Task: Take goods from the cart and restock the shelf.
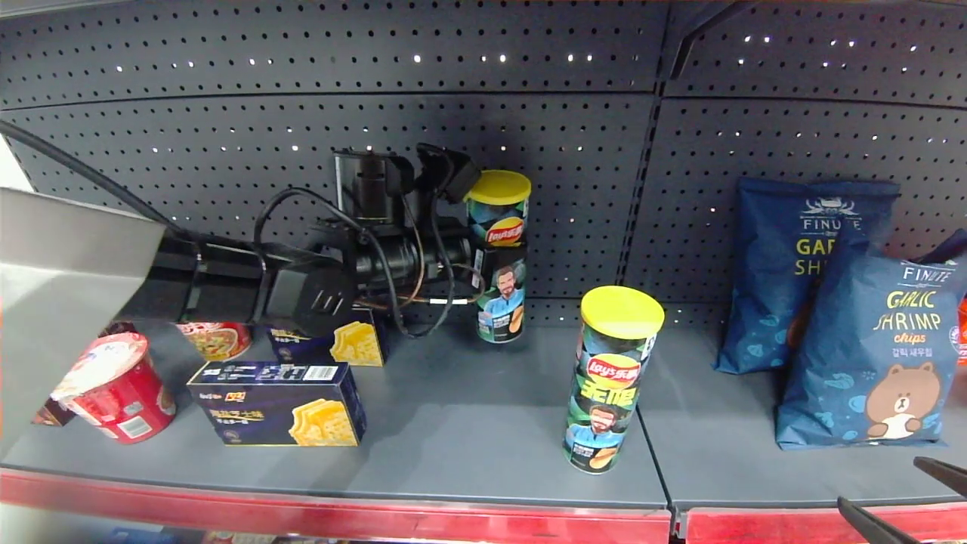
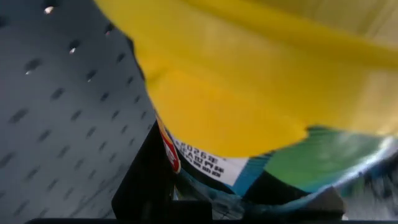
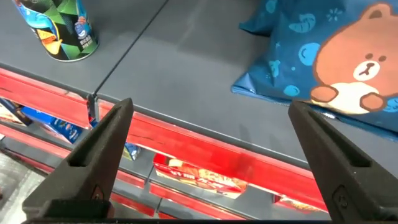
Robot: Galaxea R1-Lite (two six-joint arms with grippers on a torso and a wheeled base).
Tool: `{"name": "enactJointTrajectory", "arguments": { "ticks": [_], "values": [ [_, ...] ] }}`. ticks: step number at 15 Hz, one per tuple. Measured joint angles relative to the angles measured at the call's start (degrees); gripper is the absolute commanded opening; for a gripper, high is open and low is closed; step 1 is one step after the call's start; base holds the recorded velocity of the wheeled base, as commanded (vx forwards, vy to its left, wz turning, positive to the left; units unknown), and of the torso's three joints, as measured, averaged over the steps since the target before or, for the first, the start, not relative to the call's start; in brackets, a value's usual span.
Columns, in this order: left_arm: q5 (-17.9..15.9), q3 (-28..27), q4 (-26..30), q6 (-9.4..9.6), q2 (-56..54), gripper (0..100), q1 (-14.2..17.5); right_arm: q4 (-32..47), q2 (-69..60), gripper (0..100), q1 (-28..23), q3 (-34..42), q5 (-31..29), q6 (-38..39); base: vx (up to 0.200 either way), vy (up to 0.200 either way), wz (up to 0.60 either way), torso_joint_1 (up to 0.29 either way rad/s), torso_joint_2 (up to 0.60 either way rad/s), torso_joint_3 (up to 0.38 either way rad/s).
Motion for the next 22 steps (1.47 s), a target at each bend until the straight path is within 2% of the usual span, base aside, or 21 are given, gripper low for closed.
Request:
{"name": "enactJointTrajectory", "arguments": {
  "ticks": [2, 12, 22],
  "values": [
    [0.0, -3.91, 0.51, -0.78, 3.21, 0, -0.83, -0.01, 0.38, 100, 0.0, -0.46, 0.0, -0.02, 0.0, 0.0, 0.0, 0.0, 0.0, 0.0],
    [-0.2, -13.4, 0.09, -0.73, 14.01, 0, -4.6, -0.78, 1.76, 100, -0.82, -2.23, 1.15, -0.07, 0.0, 0.0, 0.0, 0.0, 0.0, 0.0],
    [-0.07, -14.36, -0.35, -0.78, 16.32, 0, -6.34, -0.85, 1.79, 100, -0.9, -2.36, 1.17, -0.05, 0.0, 0.0, 0.0, 0.0, 0.0, 0.0]
  ]
}}
